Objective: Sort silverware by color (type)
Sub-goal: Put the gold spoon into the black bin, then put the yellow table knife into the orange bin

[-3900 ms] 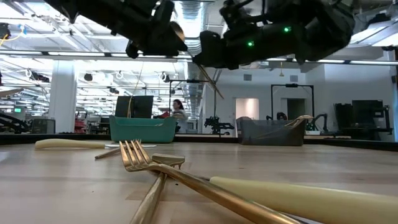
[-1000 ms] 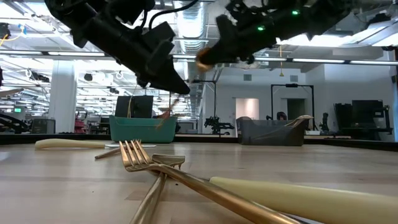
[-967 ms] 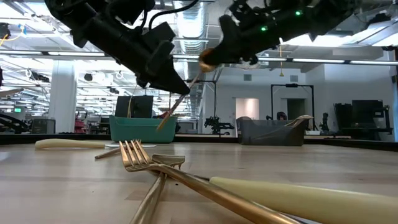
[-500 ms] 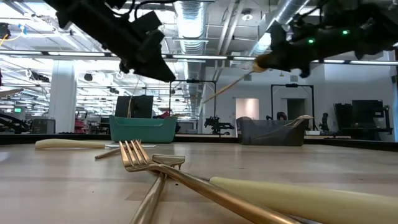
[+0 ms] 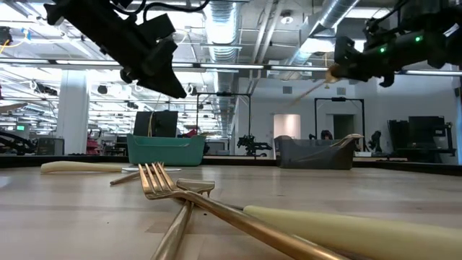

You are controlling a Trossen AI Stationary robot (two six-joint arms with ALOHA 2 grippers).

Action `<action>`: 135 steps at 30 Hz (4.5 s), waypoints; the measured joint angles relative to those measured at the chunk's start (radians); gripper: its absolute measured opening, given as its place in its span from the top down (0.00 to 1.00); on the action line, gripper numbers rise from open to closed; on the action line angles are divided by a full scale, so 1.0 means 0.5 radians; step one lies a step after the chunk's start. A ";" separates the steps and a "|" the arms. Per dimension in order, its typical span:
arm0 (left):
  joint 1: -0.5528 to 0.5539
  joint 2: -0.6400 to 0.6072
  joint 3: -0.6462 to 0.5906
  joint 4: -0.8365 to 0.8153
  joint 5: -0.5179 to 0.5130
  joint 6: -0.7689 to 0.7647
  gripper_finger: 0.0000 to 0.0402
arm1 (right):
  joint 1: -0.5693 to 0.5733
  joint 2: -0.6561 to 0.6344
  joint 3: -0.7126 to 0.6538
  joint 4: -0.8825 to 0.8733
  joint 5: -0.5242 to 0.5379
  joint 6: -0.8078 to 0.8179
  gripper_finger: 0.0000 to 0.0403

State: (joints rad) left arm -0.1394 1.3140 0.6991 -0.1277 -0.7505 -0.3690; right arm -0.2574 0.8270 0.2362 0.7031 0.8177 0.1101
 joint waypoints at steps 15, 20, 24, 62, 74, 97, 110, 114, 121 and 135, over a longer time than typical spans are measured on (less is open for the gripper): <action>0.001 0.000 0.000 -0.039 -0.043 -0.020 0.71 | -0.555 0.065 -0.001 -0.451 -0.149 0.343 0.91; 0.001 0.000 0.000 -0.038 -0.043 -0.022 0.71 | -0.730 0.210 -0.001 -0.456 -0.385 0.488 0.90; 0.001 0.000 0.000 -0.036 -0.043 -0.022 0.71 | -0.833 0.360 -0.001 -0.436 -0.485 0.575 0.87; -0.042 0.002 -0.152 -0.971 0.690 -0.709 0.77 | -0.156 0.544 0.000 -0.048 -1.050 0.460 0.50; 0.005 0.002 -0.360 -0.717 0.653 -0.688 0.84 | -0.074 0.544 -0.001 -0.026 -1.047 0.459 0.50; -0.014 0.004 -0.441 -0.458 0.625 -0.646 0.94 | 0.080 0.627 0.000 0.047 -1.044 0.629 0.50; -0.247 0.002 0.023 -0.648 0.234 -0.390 1.00 | 0.345 1.378 0.445 0.330 -1.144 0.560 0.50; -0.271 0.002 0.033 -0.682 0.199 -0.360 1.00 | 0.345 1.573 0.616 0.329 -1.288 0.545 0.50; -0.068 0.002 -0.071 -0.767 0.074 -0.089 0.94 | 0.341 1.725 0.779 0.278 -1.431 0.515 0.50; 0.847 0.002 -0.060 -0.654 1.015 1.260 0.68 | 0.311 1.619 0.821 0.061 -1.452 0.436 0.50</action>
State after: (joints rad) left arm 0.2839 1.3151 0.6693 -0.4549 -0.2429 0.2608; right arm -0.1018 1.6367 0.6467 0.7334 0.0917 0.3283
